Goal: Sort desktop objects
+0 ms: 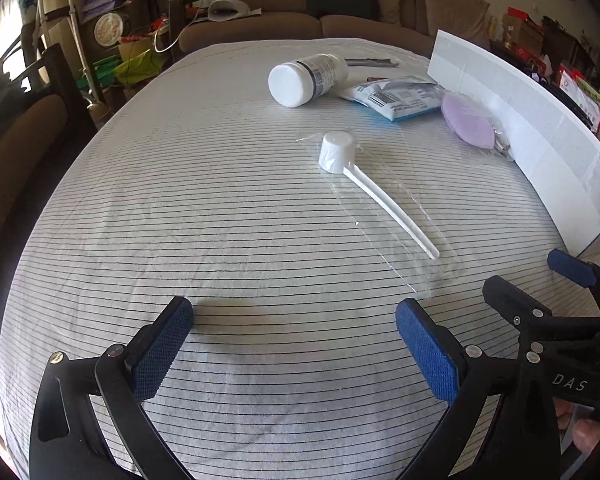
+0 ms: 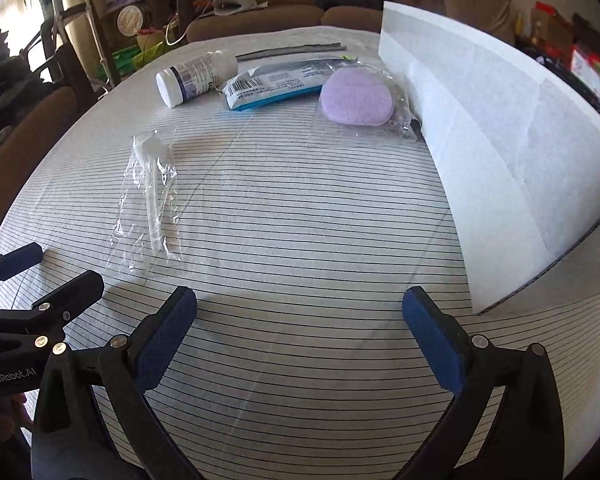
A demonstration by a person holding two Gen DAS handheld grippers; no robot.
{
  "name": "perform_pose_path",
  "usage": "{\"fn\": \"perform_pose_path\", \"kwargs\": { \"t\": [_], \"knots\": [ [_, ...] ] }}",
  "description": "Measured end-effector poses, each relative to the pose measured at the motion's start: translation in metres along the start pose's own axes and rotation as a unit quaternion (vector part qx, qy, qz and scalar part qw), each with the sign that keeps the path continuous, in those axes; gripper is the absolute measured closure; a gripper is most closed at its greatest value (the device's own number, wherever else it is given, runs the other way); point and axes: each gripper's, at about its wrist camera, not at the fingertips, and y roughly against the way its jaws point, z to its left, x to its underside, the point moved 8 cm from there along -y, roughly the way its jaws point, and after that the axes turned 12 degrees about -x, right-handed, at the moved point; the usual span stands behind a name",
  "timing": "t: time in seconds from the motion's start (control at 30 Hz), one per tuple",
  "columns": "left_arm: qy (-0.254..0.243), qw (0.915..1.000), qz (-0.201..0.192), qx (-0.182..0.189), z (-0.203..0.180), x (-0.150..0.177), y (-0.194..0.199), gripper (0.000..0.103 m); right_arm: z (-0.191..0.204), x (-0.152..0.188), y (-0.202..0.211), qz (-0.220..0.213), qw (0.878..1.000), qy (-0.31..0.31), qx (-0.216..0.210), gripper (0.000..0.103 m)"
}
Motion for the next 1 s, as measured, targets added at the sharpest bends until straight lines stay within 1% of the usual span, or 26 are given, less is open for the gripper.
{"fn": "perform_pose_path", "kwargs": {
  "t": [0.03,0.33,1.0],
  "knots": [
    [-0.002,1.0000,-0.001,-0.004,0.0003,0.0005,-0.0005,0.000,-0.0006,-0.0001,-0.0007,0.002,1.000,0.000,0.006,0.000],
    [0.008,0.9999,0.001,-0.013,0.0027,-0.0017,-0.0020,0.000,-0.0042,0.0002,0.0007,0.001,1.000,-0.004,0.010,0.000],
    [0.009,0.9999,0.001,-0.015,0.0030,-0.0012,-0.0019,0.000,-0.0044,0.0002,0.0004,0.001,1.000,-0.003,0.010,0.000]
  ]
}}
